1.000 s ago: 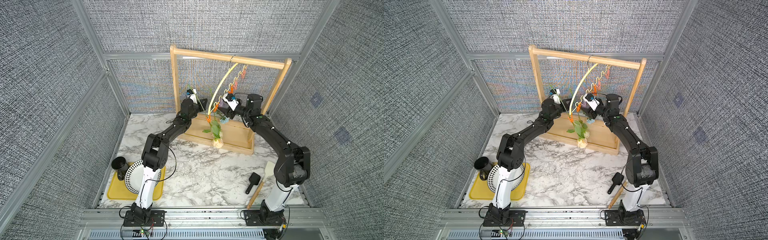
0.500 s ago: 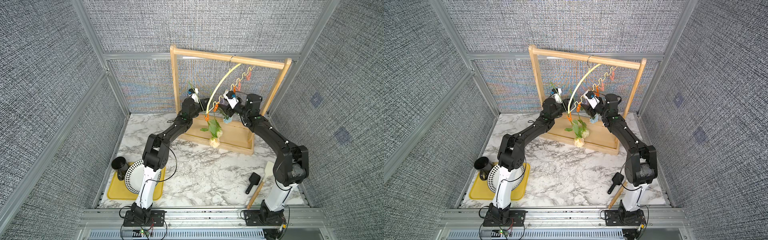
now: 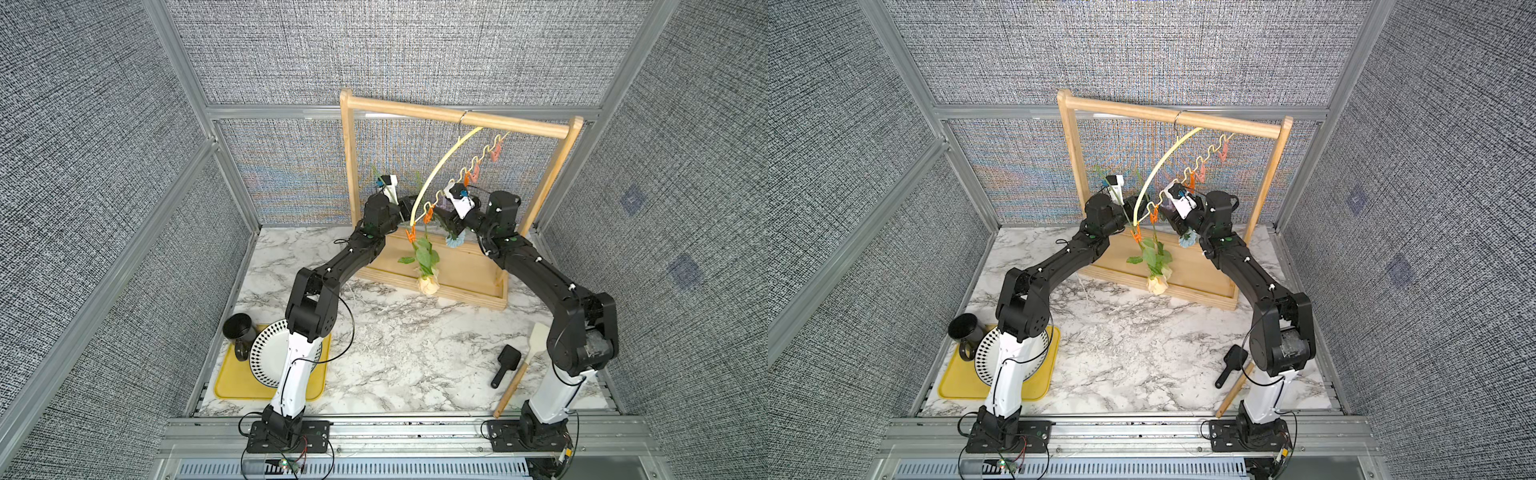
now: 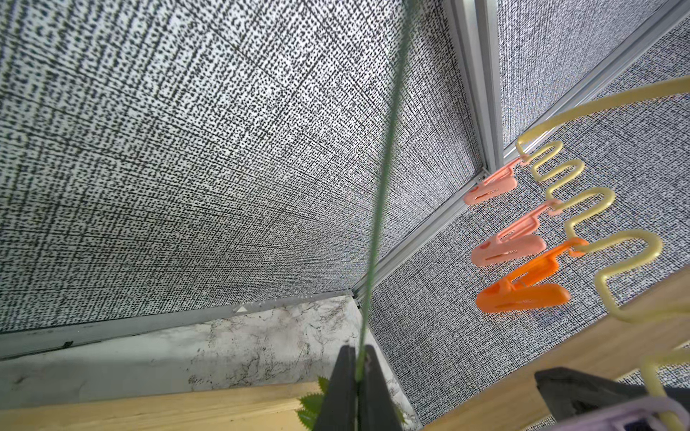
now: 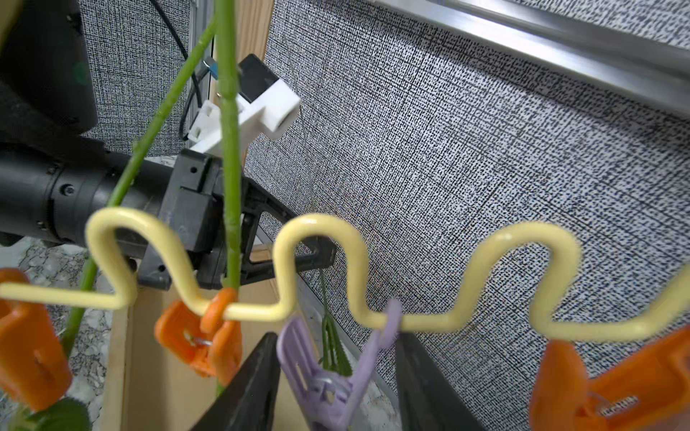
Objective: Dry the flowers on a clothes hanger
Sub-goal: Open the clamp at the hanger.
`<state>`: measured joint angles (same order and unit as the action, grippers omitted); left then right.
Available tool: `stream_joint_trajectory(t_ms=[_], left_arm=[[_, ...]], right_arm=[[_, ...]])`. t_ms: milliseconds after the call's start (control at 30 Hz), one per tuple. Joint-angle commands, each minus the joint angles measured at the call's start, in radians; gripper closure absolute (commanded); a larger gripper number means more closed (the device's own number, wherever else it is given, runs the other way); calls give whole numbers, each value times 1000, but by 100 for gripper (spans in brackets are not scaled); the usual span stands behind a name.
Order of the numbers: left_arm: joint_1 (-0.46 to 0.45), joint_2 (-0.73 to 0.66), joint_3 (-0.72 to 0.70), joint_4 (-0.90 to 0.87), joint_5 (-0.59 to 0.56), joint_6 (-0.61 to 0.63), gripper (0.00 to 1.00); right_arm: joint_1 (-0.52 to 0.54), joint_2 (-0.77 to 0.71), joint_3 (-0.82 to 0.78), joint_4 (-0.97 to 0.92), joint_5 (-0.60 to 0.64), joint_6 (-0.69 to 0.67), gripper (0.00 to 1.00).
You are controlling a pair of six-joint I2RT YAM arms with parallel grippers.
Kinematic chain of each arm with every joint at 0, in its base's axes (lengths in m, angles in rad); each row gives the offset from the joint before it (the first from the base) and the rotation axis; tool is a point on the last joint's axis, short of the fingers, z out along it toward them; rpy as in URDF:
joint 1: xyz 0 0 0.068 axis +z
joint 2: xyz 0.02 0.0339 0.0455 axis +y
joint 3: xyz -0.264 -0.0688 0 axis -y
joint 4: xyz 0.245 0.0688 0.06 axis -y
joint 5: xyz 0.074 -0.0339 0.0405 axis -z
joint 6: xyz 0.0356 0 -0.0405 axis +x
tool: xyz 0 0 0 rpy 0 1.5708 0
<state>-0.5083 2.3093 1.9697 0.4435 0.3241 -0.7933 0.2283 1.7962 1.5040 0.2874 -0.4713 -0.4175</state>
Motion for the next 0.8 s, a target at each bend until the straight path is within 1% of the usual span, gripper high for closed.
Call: stream_joint_trajectory(t_ms=[0, 167, 367, 700, 767], left_arm=[[-1, -7, 2, 15, 25, 9, 98], [-2, -2, -2, 33, 31, -6, 98], [-3, -5, 3, 34, 34, -6, 98], [-3, -8, 12, 32, 48, -12, 98], [-3, -8, 22, 30, 58, -16, 98]], right_arm=[[1, -9, -2, 44, 23, 22, 48], [1, -8, -1, 50, 24, 26, 49], [0, -8, 4, 33, 22, 21, 62], [-1, -14, 6, 19, 27, 13, 68], [-4, -15, 10, 7, 12, 2, 69]])
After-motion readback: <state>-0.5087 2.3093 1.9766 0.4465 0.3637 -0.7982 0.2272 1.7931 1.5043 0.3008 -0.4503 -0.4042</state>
